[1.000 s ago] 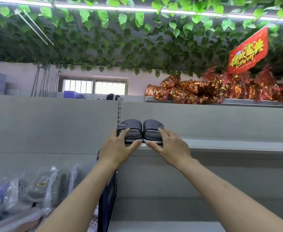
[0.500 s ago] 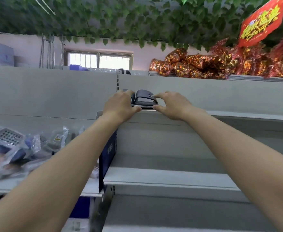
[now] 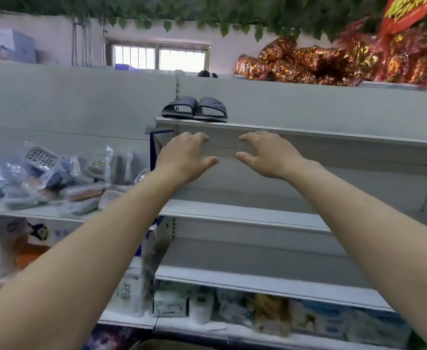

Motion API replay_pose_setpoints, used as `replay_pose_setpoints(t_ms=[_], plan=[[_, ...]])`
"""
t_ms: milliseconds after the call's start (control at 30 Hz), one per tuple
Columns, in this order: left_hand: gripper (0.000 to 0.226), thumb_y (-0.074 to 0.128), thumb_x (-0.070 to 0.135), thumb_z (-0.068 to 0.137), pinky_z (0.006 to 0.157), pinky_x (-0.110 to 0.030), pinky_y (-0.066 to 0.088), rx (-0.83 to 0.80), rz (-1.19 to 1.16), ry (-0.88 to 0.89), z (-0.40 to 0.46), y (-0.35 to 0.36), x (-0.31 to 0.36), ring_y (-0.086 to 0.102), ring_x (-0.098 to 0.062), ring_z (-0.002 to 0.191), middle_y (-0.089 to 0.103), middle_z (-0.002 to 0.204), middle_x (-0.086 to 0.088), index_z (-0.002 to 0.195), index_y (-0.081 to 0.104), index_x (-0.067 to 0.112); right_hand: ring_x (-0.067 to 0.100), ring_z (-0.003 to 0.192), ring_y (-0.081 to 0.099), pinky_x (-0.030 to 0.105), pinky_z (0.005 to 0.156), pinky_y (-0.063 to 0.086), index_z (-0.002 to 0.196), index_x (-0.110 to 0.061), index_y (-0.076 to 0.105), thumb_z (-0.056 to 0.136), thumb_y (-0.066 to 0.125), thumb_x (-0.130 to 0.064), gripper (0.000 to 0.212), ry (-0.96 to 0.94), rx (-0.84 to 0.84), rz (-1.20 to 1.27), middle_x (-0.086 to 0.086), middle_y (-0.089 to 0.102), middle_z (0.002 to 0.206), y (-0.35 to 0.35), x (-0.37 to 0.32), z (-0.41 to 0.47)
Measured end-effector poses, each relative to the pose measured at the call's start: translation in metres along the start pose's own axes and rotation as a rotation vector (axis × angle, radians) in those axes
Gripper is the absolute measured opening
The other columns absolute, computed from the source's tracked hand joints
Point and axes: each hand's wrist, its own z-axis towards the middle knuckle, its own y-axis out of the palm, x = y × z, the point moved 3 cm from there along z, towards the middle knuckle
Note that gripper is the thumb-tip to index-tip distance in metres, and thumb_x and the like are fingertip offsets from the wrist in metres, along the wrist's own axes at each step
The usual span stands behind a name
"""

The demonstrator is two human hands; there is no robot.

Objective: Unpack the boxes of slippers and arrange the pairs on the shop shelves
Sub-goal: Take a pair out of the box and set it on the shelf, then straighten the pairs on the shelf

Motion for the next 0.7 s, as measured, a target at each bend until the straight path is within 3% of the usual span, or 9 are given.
replay_pose_setpoints(t_ms=[267,700], plan=[[0.062,0.065,0.05,0.09,0.106,-0.042,0.041,-0.235,-0.05,-0.099,-0.089,0.096,-0.027,0.047,-0.027,0.132,0.054,0.141,-0.009,0.141,0.051,0.018,0.027,0.14,0.042,0.042,0.112,0.039,0.149,-0.023,0.045,0.099,0.053,-0.05,0.057,0.075,-0.219,0.077,0.006,0.046,0.153,0.121,0.013,-0.069],[0.063,0.072,0.049,0.085,0.097,-0.041,0.049,-0.759,-0.169,-0.522,-0.32,0.316,-0.173,0.059,-0.032,0.12,0.065,0.128,-0.014,0.135,0.059,0.014,0.029,0.133,0.051,0.037,0.106,0.044,0.145,-0.016,0.052,0.096,0.061,-0.045,0.057,0.284,-0.882,0.365,0.01,0.054,0.146,0.424,-0.038,-0.253]])
